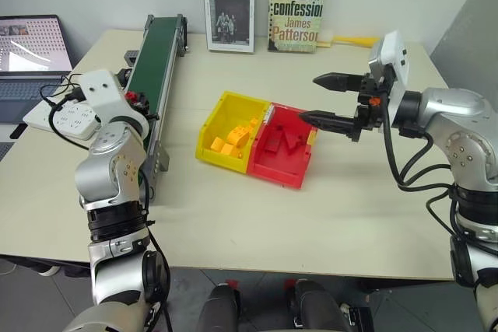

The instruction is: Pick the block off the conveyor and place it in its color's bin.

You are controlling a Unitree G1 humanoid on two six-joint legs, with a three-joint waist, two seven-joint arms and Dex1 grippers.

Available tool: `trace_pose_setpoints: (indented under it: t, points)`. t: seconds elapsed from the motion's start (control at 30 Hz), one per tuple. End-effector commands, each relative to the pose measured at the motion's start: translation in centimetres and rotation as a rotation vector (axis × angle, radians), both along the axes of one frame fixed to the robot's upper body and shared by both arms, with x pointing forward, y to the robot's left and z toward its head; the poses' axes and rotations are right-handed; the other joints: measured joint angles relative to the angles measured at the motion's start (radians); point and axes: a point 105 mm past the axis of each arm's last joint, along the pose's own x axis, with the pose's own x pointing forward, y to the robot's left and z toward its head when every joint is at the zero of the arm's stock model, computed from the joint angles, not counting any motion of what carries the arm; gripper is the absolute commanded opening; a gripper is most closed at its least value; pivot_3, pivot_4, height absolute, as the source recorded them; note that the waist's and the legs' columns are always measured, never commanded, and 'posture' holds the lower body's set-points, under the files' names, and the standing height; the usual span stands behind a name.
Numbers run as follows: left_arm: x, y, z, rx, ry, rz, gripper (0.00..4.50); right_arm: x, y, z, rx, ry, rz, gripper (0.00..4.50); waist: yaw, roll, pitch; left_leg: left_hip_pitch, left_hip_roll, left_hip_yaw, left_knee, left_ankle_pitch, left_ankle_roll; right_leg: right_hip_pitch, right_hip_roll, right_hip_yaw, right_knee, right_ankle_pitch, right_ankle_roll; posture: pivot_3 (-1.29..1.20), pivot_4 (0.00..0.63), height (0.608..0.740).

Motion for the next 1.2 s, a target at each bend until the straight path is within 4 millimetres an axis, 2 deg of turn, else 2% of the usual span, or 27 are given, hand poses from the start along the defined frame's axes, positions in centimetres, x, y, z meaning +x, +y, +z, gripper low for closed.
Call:
trace_pose_setpoints:
  t: [0.03,0.13,0.23,0.33,0.43,0.53,0.57,0.6,0.63,0.77,0.87,0.93,0.97,1.07,1.13,1.2]
  points:
    - [1.0,-6.4,4.6,0.213,-0.103,-0.368,1.53,-0.4,-2.0,0.4,-0.101,-0.095,-0.117,4.5,0.005,0.0,0.0,0.0,-0.001,0.0,0.0,0.0,0.0,0.0,0.0,0.0,0.0,0.0,0.0,0.0,0.15,0.74]
    - [0.9,-11.1,4.5,0.318,-0.083,-0.663,1.53,-1.2,-3.2,-0.8,-0.171,-0.084,-0.184,4.5,0.013,0.0,0.0,0.0,-0.001,0.001,0.0,0.002,-0.003,0.001,0.0,0.0,-0.002,0.0,0.0,0.0,0.15,0.74]
    - [0.1,-15.8,4.1,0.377,-0.073,-0.957,1.53,-3.0,-3.6,-1.8,-0.215,-0.06,-0.206,4.5,0.013,0.0,0.0,0.0,-0.002,0.002,-0.002,0.002,-0.004,0.001,0.0,0.001,-0.004,0.0,0.0,0.0,0.15,0.74]
    - [-0.9,-19.2,3.2,0.425,-0.053,-1.172,1.53,-4.7,-3.6,-2.7,-0.229,-0.025,-0.203,4.5,0.007,0.0,0.0,-0.001,0.0,0.002,-0.003,0.002,-0.004,0.0,0.002,0.001,-0.005,0.0,0.0,0.0,0.15,0.74]
    - [-1.6,-21.8,1.2,0.518,-0.007,-1.347,1.53,-5.4,-3.7,-3.1,-0.209,-0.006,-0.237,4.5,0.0,0.0,0.0,0.0,0.001,0.001,-0.003,0.001,-0.002,0.0,0.003,0.001,-0.005,0.0,0.0,0.0,0.15,0.74]
    - [-1.4,-22.8,-0.4,0.58,0.018,-1.417,1.53,-5.2,-4.0,-3.2,-0.176,-0.005,-0.296,4.5,-0.006,0.0,0.0,0.0,0.0,0.002,-0.003,0.0,0.0,0.001,0.004,0.002,-0.005,0.0,0.0,0.0,0.15,0.74]
    - [-1.3,-23.0,-0.8,0.577,0.027,-1.433,2.23,-5.2,-4.1,-3.3,-0.167,-0.003,-0.31,4.5,-0.007,0.0,0.0,0.001,0.0,0.002,-0.002,0.0,0.0,0.001,0.004,0.003,-0.004,0.0,0.0,0.0,0.15,0.74]
    - [-1.2,-23.1,-1.0,0.575,0.032,-1.446,2.31,-5.1,-4.1,-3.3,-0.16,-0.001,-0.32,4.5,-0.008,0.0,0.0,0.001,0.0,0.002,-0.002,0.0,0.001,0.001,0.004,0.003,-0.004,0.0,0.0,0.0,0.15,0.74]
    - [-1.2,-23.1,-1.2,0.577,0.035,-1.46,2.6,-5.1,-4.2,-3.4,-0.158,0.002,-0.328,4.5,-0.009,0.0,0.0,0.001,0.0,0.003,-0.002,0.0,0.001,0.001,0.004,0.003,-0.004,0.0,0.0,0.0,0.15,0.74]
    - [-1.0,-23.0,-1.0,0.586,0.033,-1.478,3.56,-5.1,-4.6,-3.6,-0.157,0.011,-0.345,4.5,-0.006,0.0,0.0,0.0,0.0,0.002,-0.002,0.0,0.001,0.0,0.005,0.003,-0.004,0.0,0.0,0.0,0.15,0.74]
    - [-0.7,-21.8,0.4,0.615,0.0,-1.438,4.27,-4.9,-4.6,-3.5,-0.162,0.013,-0.327,4.5,-0.005,0.0,0.0,-0.001,0.0,0.002,-0.002,0.0,0.001,0.0,0.004,0.003,-0.005,0.0,0.0,0.0,0.15,0.74]
    - [-0.3,-20.6,1.3,0.63,-0.02,-1.383,4.39,-4.7,-4.4,-3.4,-0.167,0.011,-0.306,4.5,-0.008,0.0,0.0,-0.001,0.0,0.002,-0.002,0.0,0.001,0.0,0.004,0.003,-0.005,0.0,0.0,0.0,0.15,0.74]
    - [-0.2,-19.6,1.8,0.635,-0.02,-1.352,4.39,-4.6,-4.4,-3.3,-0.17,0.01,-0.291,4.5,-0.009,0.0,0.0,0.0,0.0,0.002,-0.002,0.0,0.001,0.0,0.004,0.003,-0.005,0.0,0.0,0.0,0.15,0.74]
    - [-0.9,-14.1,2.8,0.654,0.038,-1.273,4.39,-3.8,-4.3,-2.6,-0.178,0.006,-0.221,4.5,-0.02,0.001,0.0,0.001,0.001,0.002,-0.002,0.0,0.001,0.0,0.006,0.003,-0.003,0.0,0.0,0.0,0.15,0.74]
    - [-1.8,-10.7,2.7,0.678,0.096,-1.216,4.39,-2.9,-4.4,-2.0,-0.176,0.0,-0.182,4.5,-0.033,0.001,0.0,0.003,0.002,0.003,-0.003,0.0,0.001,0.0,0.006,0.004,-0.001,0.0,0.0,0.0,0.15,0.74]
    - [-2.9,-8.4,2.5,0.689,0.14,-1.18,4.39,-2.2,-4.4,-1.9,-0.183,-0.003,-0.153,4.5,-0.037,0.001,0.001,0.003,0.003,0.002,-0.004,0.0,0.001,-0.001,0.007,0.004,0.0,0.0,-0.001,0.0,0.15,0.74]
